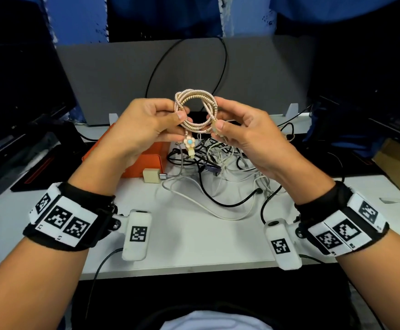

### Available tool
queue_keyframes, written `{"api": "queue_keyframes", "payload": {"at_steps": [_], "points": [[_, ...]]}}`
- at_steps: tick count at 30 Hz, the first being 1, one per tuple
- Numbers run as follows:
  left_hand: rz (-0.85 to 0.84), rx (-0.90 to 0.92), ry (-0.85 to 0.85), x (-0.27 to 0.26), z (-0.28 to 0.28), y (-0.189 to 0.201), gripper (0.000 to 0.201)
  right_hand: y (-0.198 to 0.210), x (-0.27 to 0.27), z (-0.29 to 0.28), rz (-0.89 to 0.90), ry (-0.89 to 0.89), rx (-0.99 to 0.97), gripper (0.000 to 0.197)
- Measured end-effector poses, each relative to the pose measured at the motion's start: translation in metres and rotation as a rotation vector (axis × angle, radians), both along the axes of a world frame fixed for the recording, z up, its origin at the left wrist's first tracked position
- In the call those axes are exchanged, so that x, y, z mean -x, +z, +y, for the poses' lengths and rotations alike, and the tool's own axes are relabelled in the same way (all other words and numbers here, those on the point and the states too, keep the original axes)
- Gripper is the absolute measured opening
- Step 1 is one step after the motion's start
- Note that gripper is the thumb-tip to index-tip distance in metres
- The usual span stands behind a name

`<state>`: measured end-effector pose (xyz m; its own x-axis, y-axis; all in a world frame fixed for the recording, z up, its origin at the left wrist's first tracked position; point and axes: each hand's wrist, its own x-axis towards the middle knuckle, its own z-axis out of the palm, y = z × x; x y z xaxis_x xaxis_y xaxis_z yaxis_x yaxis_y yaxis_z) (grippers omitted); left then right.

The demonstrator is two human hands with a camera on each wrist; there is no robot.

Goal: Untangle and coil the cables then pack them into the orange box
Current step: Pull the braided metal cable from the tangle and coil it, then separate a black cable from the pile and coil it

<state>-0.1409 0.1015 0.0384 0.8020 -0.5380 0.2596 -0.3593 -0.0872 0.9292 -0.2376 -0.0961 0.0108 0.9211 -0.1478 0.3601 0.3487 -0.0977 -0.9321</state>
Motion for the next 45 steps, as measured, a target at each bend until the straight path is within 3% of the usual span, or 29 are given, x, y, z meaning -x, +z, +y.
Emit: {"api": "queue_keyframes", "payload": {"at_steps": [3, 9, 12, 22, 24, 31, 36, 41, 43, 45], "points": [[0.004, 0.018, 0.082, -0.022, 0.005, 0.006, 0.007, 0.000, 0.001, -0.010, 0.120, -0.008, 0.157, 0.056], [0.048, -0.171, 0.386, -0.124, 0.040, 0.015, 0.002, 0.004, 0.011, -0.038, 0.411, 0.031, 0.979, 0.056], [0.104, -0.300, 0.464, -0.169, 0.060, 0.009, 0.002, 0.003, 0.009, -0.042, 0.557, 0.090, 1.184, 0.059], [0.297, -0.558, 0.465, -0.235, 0.067, -0.033, 0.012, -0.011, 0.005, -0.035, 0.690, 0.208, 1.199, 0.053], [0.251, -0.635, 0.492, -0.238, 0.064, -0.034, 0.023, -0.014, 0.003, -0.037, 0.689, 0.217, 1.203, 0.051], [-0.021, -0.936, 0.398, -0.235, 0.061, -0.030, 0.016, -0.021, -0.002, -0.048, 0.663, 0.213, 1.202, 0.045], [-0.271, -1.156, 0.534, -0.243, 0.068, -0.038, 0.029, -0.024, -0.008, -0.048, 0.663, 0.211, 1.190, 0.046], [-0.306, -1.123, 0.542, -0.239, 0.054, -0.022, 0.035, -0.022, -0.011, -0.052, 0.637, 0.180, 1.147, 0.042], [-0.401, -1.012, 0.580, -0.229, 0.037, -0.009, 0.037, -0.021, -0.013, -0.055, 0.614, 0.148, 1.123, 0.039], [-0.514, -0.886, 0.503, -0.204, 0.009, 0.001, 0.033, -0.021, -0.014, -0.057, 0.599, 0.120, 1.104, 0.037]]}}
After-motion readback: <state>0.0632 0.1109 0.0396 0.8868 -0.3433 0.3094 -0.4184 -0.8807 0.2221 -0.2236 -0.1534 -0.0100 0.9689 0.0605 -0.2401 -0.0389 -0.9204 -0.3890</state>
